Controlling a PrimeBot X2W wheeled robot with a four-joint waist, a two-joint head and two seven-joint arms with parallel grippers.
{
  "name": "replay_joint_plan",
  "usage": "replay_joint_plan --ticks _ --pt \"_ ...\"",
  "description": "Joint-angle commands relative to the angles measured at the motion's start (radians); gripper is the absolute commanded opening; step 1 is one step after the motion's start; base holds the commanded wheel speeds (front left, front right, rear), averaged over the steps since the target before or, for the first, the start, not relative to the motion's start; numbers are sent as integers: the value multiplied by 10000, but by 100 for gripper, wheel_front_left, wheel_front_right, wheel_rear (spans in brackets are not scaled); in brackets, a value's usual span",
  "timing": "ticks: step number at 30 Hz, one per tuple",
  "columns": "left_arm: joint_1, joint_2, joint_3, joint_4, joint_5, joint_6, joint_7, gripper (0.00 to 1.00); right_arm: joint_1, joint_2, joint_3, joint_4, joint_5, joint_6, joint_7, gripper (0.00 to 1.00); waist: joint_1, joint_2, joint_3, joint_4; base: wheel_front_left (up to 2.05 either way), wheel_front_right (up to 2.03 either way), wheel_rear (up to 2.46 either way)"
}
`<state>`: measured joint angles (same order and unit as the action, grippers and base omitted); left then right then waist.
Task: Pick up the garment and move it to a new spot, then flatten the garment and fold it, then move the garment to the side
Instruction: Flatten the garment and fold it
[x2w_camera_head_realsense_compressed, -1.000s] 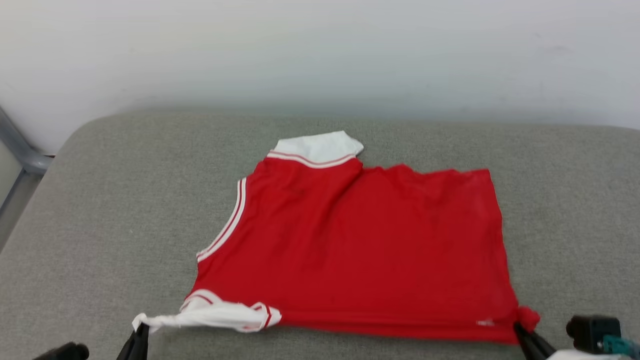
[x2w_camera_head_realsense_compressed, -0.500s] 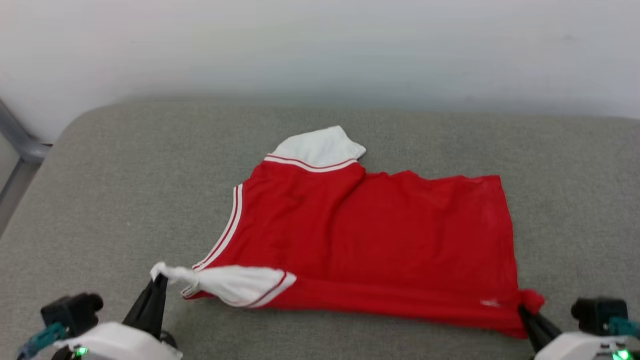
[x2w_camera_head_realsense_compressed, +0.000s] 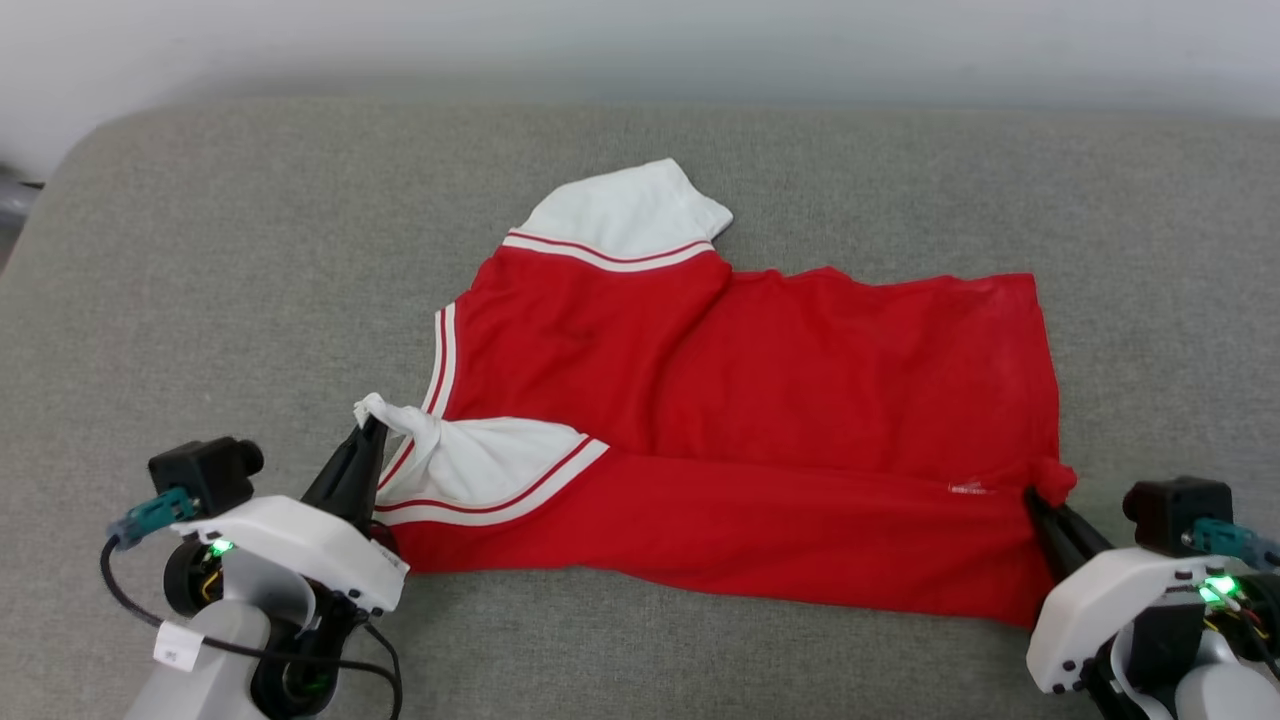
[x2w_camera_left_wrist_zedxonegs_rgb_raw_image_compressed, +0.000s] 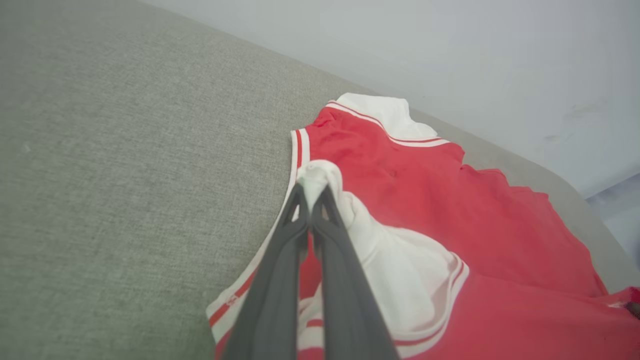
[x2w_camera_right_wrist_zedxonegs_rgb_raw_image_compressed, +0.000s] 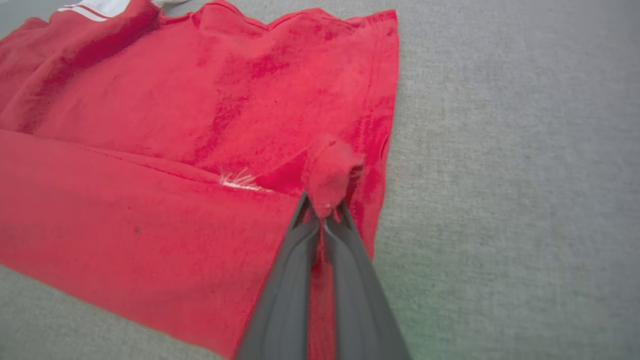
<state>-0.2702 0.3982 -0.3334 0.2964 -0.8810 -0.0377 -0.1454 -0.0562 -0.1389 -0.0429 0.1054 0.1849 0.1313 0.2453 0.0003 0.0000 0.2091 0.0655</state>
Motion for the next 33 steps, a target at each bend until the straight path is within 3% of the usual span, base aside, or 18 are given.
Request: replay_joint_plan --ticks 1,4,6,7,8,9,10,11,16,21,25,33 --pt "-292 -70 -74 287 14 -125 -40 0 -310 64 -2 198 -56 -11 -198 0 -3 0 291 -1 0 0 0" --pt "-725 -276 -262 1088 -84 -390 80 0 -660 158 107 795 -120 -11 -574 9 -3 0 495 -9 0 0 0" --pt "-968 -372 -388 1498 -123 -557 99 0 -844 165 183 1174 -224 -10 -818 28 -3 0 574 -20 0 0 0" --pt "-1052 -434 -460 1681 -171 -622 102 0 -922 204 212 1355 -201 -10 -957 41 -3 0 598 -27 0 0 0" --pt "-1126 -469 -524 1845 -198 -688 103 18 -963 227 290 1532 -197 -10 -1054 75 -3 0 605 -32 0 0 0" --pt "-1177 -509 -604 1996 -230 -739 137 44 -1031 214 372 1629 -199 -10 -1259 100 -3 0 604 -36 0 0 0" --pt "-1226 -527 -665 2113 -282 -776 152 81 -1104 232 383 1718 -167 -10 -1461 100 -3 0 588 -42 0 0 0" --pt "-1275 -518 -692 2207 -272 -808 69 100 -1151 226 421 1730 -171 -10 -1758 100 -3 0 541 -46 0 0 0" --pt "-1179 -367 -730 2488 -215 -872 -312 100 -1062 358 234 1608 -226 -10 -3160 100 -3 0 53 -97 0 0 0" --pt "-848 160 -722 2472 -43 -544 -88 100 -667 503 114 1220 -427 -10 -3607 100 -3 0 -568 -209 0 0 0" --pt "-600 685 -700 2018 -520 -441 1219 100 -321 591 209 729 -315 -10 -3521 100 -3 0 -855 -336 0 0 0" --pt "-276 1795 -847 529 -1880 64 4986 100 57 724 203 -5 -174 -10 -3197 100 -3 0 -726 -511 0 0 0"
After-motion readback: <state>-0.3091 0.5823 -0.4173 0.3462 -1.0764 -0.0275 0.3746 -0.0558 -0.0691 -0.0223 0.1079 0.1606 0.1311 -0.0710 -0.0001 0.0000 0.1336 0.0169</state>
